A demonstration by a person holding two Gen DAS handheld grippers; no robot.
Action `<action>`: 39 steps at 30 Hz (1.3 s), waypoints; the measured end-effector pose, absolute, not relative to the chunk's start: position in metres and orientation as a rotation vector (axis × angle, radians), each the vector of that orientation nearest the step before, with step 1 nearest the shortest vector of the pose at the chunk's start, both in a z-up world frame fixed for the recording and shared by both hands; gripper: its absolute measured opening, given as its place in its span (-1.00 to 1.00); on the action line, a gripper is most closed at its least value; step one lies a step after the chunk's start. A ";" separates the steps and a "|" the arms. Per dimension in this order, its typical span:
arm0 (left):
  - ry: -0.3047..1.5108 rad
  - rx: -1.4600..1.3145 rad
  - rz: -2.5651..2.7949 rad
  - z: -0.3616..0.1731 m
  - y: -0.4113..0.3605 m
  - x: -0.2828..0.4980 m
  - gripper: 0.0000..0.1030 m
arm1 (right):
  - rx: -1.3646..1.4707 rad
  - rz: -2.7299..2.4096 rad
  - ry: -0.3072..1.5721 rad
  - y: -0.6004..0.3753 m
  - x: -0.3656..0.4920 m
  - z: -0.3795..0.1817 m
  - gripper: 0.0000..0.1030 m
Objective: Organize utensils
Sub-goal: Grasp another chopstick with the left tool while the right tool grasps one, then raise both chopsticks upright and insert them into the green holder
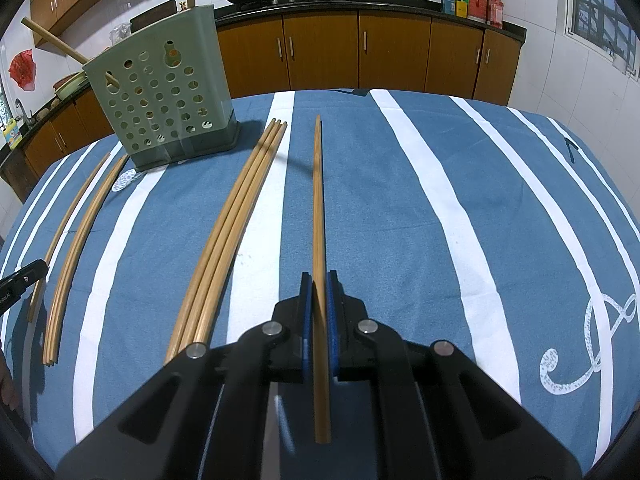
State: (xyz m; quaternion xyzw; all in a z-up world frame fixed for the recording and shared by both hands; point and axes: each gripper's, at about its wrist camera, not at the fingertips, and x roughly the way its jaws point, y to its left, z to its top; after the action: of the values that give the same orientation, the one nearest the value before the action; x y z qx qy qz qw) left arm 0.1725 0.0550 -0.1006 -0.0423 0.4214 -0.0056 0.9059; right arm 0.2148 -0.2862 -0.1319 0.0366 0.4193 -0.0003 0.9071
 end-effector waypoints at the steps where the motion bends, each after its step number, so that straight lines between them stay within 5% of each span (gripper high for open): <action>1: 0.870 -0.087 -0.012 -0.101 0.055 0.173 -0.83 | 0.076 0.000 0.866 -0.286 0.215 -0.132 -0.84; 18: 0.861 -0.078 -0.039 -0.094 0.054 0.161 -0.85 | 0.146 0.018 0.820 -0.298 0.193 -0.115 -0.85; 39: 0.524 -0.166 -0.093 0.054 0.076 0.162 -0.86 | 0.183 0.041 0.400 -0.315 0.180 0.029 -0.85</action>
State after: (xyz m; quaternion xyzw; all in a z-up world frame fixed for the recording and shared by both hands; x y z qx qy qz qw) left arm 0.1621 0.0764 0.0538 -0.0821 0.2587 -0.0461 0.9614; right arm 0.1800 -0.3151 0.0288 0.0907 0.1986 0.0203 0.9757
